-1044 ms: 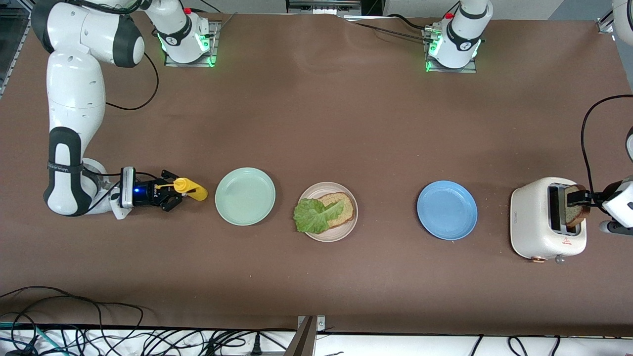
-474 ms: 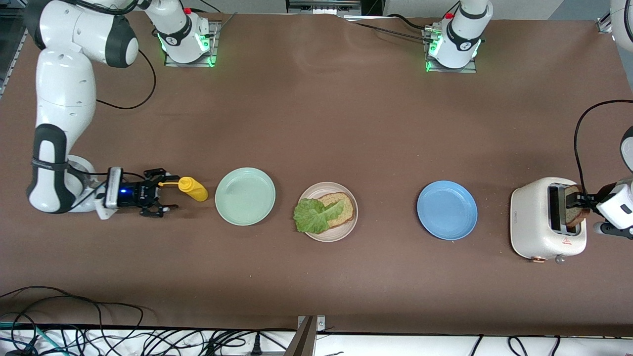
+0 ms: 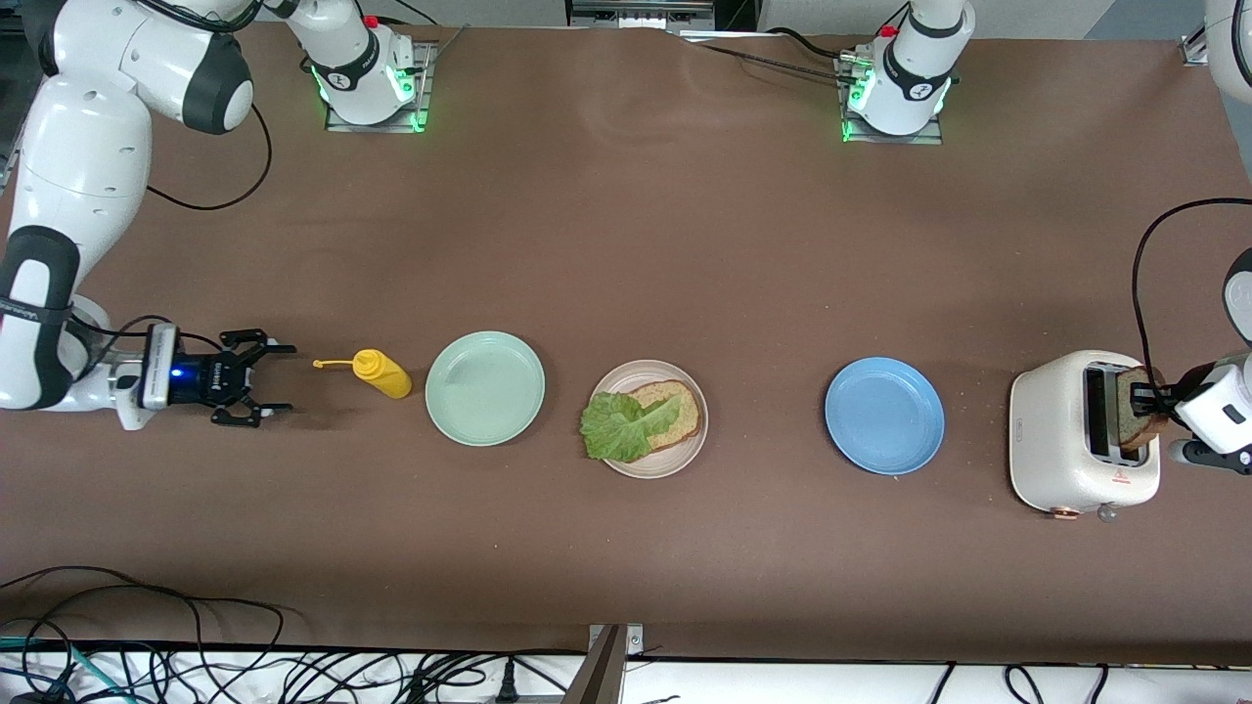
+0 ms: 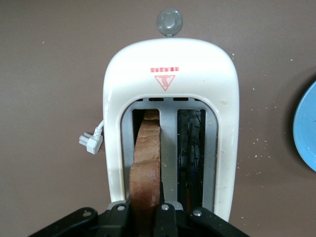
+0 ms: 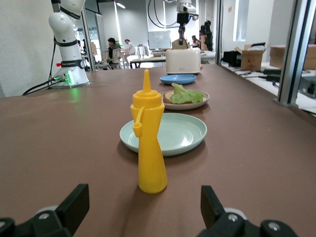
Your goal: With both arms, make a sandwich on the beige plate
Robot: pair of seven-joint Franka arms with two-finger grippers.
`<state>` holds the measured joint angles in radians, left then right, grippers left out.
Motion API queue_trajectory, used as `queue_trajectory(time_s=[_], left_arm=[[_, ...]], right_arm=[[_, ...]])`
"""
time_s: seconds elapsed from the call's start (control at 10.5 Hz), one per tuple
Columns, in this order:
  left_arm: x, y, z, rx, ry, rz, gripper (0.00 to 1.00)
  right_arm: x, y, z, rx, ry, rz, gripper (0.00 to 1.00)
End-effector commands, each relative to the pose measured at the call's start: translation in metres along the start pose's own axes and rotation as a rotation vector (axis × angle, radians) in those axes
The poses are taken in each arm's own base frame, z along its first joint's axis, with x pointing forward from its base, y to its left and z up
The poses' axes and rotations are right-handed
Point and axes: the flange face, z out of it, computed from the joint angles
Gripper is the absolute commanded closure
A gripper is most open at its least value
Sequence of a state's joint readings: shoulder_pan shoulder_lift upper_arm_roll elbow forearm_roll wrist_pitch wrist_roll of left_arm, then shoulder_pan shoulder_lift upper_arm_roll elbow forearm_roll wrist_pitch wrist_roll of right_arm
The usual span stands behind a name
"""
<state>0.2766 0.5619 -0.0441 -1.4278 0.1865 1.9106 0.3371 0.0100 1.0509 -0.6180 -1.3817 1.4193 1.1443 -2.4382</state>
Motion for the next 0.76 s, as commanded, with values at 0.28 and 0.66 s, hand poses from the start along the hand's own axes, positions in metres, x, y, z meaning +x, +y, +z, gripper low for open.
queue_trajectory(time_s=[0.28,0.66], left_arm=[[0.006,0.006,-0.073,0.032,-0.017,0.02,1.0],[0.005,0.025,-0.132,0.033,-0.013,0.03,1.0]], right_arm=[[0.102,0.025,-0.018,-0.006,-0.251,0.358,0.0],[0.188,0.046,-0.001,-0.063,-0.365,0.595,0.0]])
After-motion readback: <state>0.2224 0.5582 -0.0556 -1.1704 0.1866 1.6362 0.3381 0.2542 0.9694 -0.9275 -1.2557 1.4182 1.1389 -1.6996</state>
